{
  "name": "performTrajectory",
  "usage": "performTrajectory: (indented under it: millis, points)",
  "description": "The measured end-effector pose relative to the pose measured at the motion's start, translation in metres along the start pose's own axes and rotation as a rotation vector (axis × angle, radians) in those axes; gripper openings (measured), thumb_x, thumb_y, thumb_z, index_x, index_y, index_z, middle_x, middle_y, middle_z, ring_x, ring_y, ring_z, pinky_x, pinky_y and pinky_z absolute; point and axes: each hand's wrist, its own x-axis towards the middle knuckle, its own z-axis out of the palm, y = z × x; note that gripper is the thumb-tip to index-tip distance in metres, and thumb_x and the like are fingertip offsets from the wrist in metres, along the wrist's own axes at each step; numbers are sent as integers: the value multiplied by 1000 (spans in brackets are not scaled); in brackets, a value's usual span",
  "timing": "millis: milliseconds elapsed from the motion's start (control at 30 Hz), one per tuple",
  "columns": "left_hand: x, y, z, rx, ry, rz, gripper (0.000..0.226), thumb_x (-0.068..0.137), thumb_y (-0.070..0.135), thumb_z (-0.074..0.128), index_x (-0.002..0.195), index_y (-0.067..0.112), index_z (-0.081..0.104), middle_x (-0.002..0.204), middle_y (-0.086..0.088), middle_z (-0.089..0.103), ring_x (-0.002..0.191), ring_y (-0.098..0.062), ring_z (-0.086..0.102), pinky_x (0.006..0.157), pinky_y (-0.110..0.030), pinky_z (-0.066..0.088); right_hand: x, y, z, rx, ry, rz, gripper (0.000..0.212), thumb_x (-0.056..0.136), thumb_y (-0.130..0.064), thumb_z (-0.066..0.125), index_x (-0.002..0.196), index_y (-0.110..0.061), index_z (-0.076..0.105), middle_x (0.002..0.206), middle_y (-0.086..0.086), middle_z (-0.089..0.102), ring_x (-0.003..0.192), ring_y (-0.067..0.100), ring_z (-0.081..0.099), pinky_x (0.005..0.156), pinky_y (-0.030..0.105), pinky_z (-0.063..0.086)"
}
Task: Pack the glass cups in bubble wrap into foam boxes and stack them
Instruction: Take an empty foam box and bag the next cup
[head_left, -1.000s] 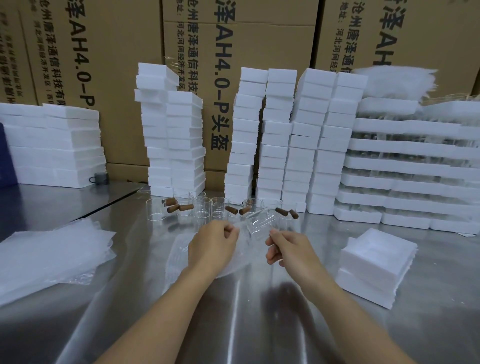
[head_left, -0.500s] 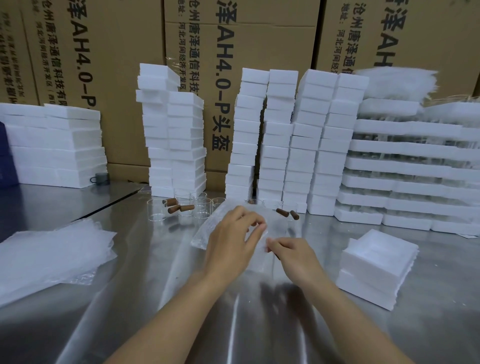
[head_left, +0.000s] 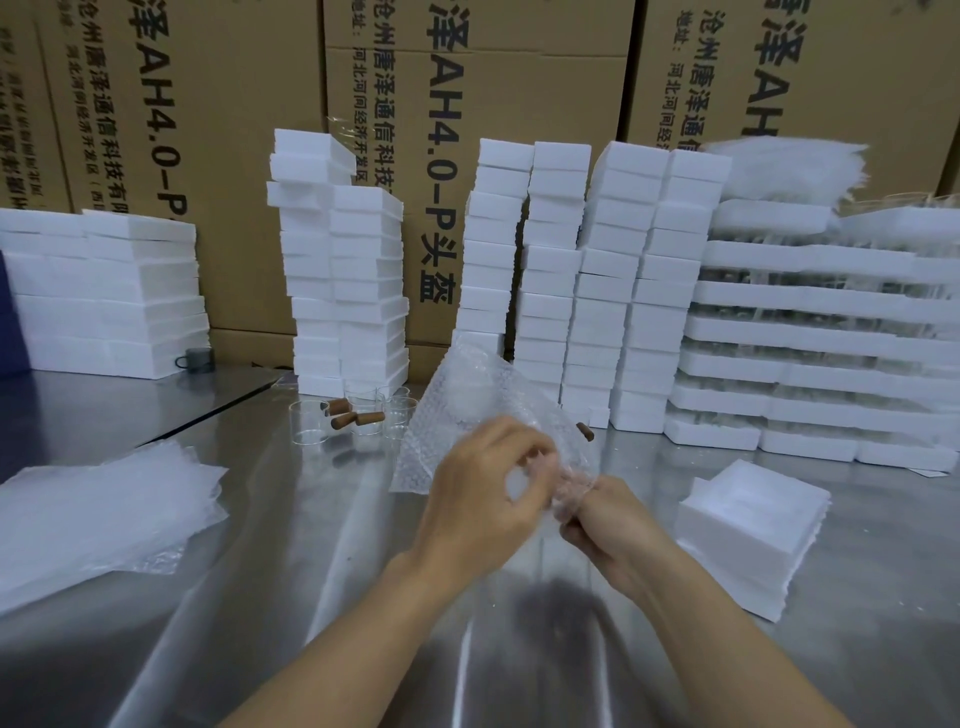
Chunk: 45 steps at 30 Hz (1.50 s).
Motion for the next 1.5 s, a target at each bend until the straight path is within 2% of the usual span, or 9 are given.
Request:
performTrajectory:
  millis: [100, 200, 300, 367, 500, 667, 967, 1133, 1500]
  points:
    - [14, -21, -22, 57, 273, -251, 32, 91, 30, 68, 123, 29, 66, 124, 9, 59, 117, -12, 53, 103, -37, 45, 3, 0, -1, 35, 12, 6, 45, 84, 18, 50, 71, -12, 82, 69, 1, 64, 53, 8, 42, 48, 20, 40]
    - [19, -45, -46, -98, 256, -551, 54, 90, 35, 74, 138, 44, 52, 145, 12, 50, 130, -9, 50, 108, -34, 39, 1, -2, -3, 23, -30, -8, 39, 86, 9, 60, 73, -20, 84, 70, 0, 67, 53, 6, 44, 52, 20, 45]
    - [16, -58, -57, -493, 72, -707, 51, 93, 34, 81, 137, 46, 58, 132, 18, 65, 106, 19, 62, 84, -9, 49, -5, -5, -3, -29, -96, -44, 27, 85, -3, 73, 88, -26, 86, 78, -4, 74, 54, 3, 49, 57, 17, 47]
    - [16, -63, -57, -585, -23, -761, 43, 83, 51, 81, 122, 54, 63, 111, 37, 70, 90, 29, 61, 78, -14, 49, -9, -8, 0, -51, -126, -70, 25, 92, -6, 73, 93, -28, 86, 86, -5, 78, 61, 1, 59, 60, 15, 49]
    - [16, -62, -48, -740, -154, -753, 51, 74, 52, 90, 117, 58, 64, 106, 43, 72, 97, 19, 68, 80, -16, 56, -20, -15, 7, -28, -192, -138, 12, 90, -26, 81, 101, -30, 84, 101, -1, 81, 85, 7, 75, 66, 16, 54]
    - [15, -54, -41, -837, -184, -763, 82, 69, 55, 94, 143, 33, 64, 137, 4, 74, 130, -26, 68, 117, -60, 45, -27, -21, 8, -19, -267, -213, 28, 88, -31, 82, 114, -20, 81, 114, 8, 79, 108, 23, 75, 87, 33, 61]
    - [8, -46, -27, -822, -271, -775, 101, 55, 67, 99, 139, 21, 65, 129, 3, 78, 123, -20, 73, 116, -54, 48, -32, -23, 10, -92, -300, -242, 23, 94, -33, 76, 116, -26, 79, 114, 0, 79, 110, 18, 74, 85, 24, 59]
    - [4, -41, -18, -861, -326, -739, 80, 70, 46, 100, 136, 16, 67, 128, -5, 78, 121, -24, 74, 106, -40, 59, -30, -23, 13, -142, -384, -260, 29, 101, -22, 67, 129, -28, 71, 123, 1, 76, 117, 18, 71, 94, 32, 60]
    - [7, -40, -11, -1063, -314, -858, 77, 81, 50, 92, 144, 16, 64, 141, -13, 70, 134, -33, 65, 123, -58, 39, -24, -14, 15, -141, -252, -198, 20, 94, -24, 73, 113, -26, 79, 109, 2, 80, 106, 23, 75, 87, 34, 63]
